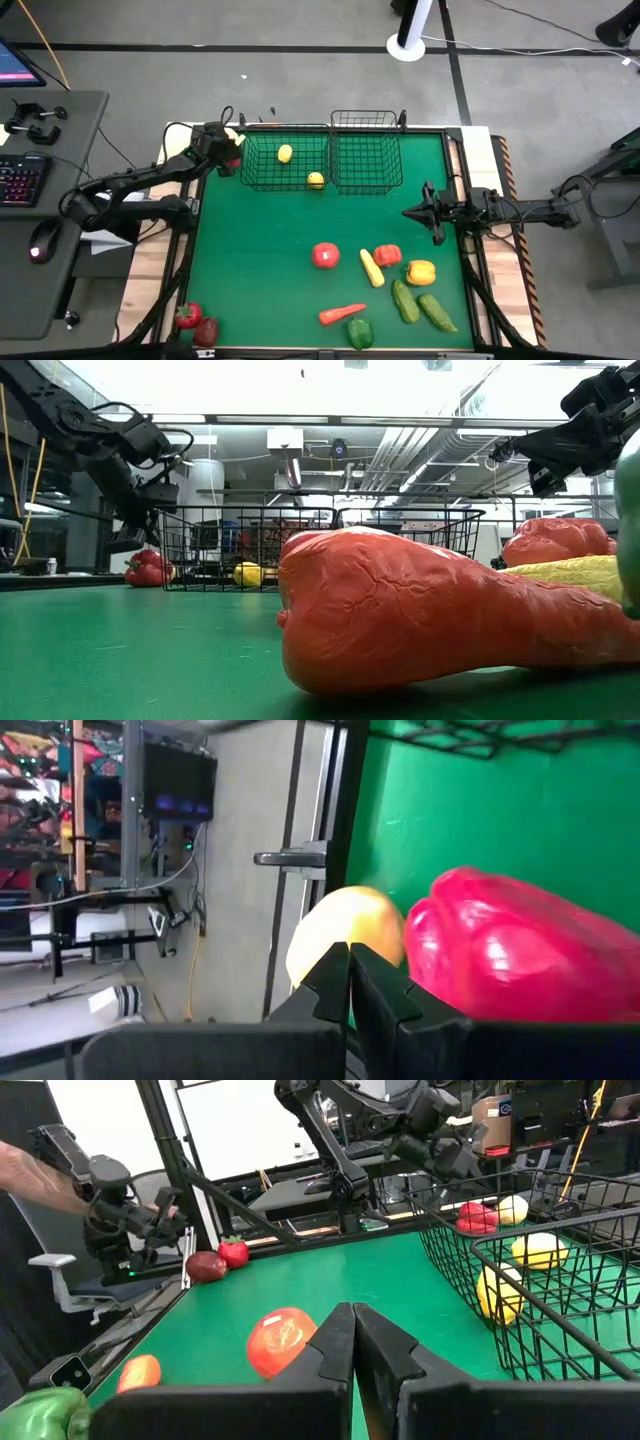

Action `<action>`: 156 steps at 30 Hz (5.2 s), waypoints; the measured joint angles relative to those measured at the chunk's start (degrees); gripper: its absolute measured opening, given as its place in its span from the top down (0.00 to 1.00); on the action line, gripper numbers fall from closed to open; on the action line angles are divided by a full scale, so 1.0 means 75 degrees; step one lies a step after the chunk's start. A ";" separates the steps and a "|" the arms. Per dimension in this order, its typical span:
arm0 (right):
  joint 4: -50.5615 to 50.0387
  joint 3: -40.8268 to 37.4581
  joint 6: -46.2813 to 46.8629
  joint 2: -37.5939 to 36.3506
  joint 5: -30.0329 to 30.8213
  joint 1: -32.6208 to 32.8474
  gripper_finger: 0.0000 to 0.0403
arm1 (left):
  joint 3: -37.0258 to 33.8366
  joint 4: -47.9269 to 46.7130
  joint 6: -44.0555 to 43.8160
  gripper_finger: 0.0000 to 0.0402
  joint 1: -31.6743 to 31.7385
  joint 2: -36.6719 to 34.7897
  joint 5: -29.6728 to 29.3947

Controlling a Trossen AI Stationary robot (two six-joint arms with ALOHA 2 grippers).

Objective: Sort produce into baskets
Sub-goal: Put the red bell pepper into the right wire basket

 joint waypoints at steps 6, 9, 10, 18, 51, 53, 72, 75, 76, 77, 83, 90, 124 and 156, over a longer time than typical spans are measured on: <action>-0.0002 -0.0001 0.0000 0.0002 0.0001 0.0001 1.00 | 0.0003 0.0039 0.0081 1.00 0.0234 0.0815 -0.0127; -0.0001 0.0000 0.0000 0.0001 0.0001 0.0000 1.00 | 0.0018 0.0152 0.0198 1.00 0.0134 0.0988 -0.0142; -0.0001 0.0002 0.0000 0.0001 0.0000 -0.0001 1.00 | 0.0020 0.0152 0.0193 1.00 0.0096 0.0993 -0.0105; 0.0001 0.0002 0.0000 -0.0001 0.0001 -0.0001 1.00 | 0.0038 -0.0428 -0.0089 1.00 -0.0249 0.0867 -0.0050; -0.0002 0.0002 0.0000 0.0000 -0.0001 -0.0001 1.00 | 0.0935 -0.1660 -0.1597 1.00 -0.0719 0.0496 0.0735; -0.0002 0.0002 0.0000 0.0002 -0.0001 -0.0001 1.00 | 0.0935 -0.1772 -0.1686 1.00 -0.0672 0.0653 0.0913; -0.0002 0.0002 0.0000 0.0000 0.0001 0.0000 1.00 | 0.1629 -0.4569 -0.4243 1.00 -0.1542 0.0687 0.1070; -0.0002 0.0001 0.0000 0.0001 0.0001 0.0000 1.00 | 0.1709 -0.5090 -0.4974 1.00 -0.1793 0.0687 0.1061; -0.0002 -0.0001 0.0000 -0.0001 -0.0001 -0.0001 1.00 | 0.1717 -0.5216 -0.5203 1.00 -0.1882 0.0684 0.1071; 0.0000 0.0002 0.0000 0.0002 -0.0001 0.0001 1.00 | 0.1719 -0.5321 -0.5342 1.00 -0.1974 0.0681 0.1124; 0.0001 0.0002 0.0000 -0.0001 -0.0001 -0.0001 1.00 | 0.1711 -0.5399 -0.5354 1.00 -0.2829 0.0687 0.1293; 0.0001 0.0001 0.0000 0.0001 0.0001 0.0001 1.00 | 0.2164 -0.5517 -0.5671 1.00 -0.3381 0.0687 0.1252; 0.0001 0.0002 0.0000 -0.0001 0.0001 -0.0001 1.00 | 0.4150 -0.9076 -1.0756 1.00 -0.2482 0.2850 0.1632; -0.0002 0.0002 0.0000 0.0002 0.0001 0.0002 1.00 | 0.5581 -0.9703 -0.8048 1.00 -0.2478 0.2817 0.1086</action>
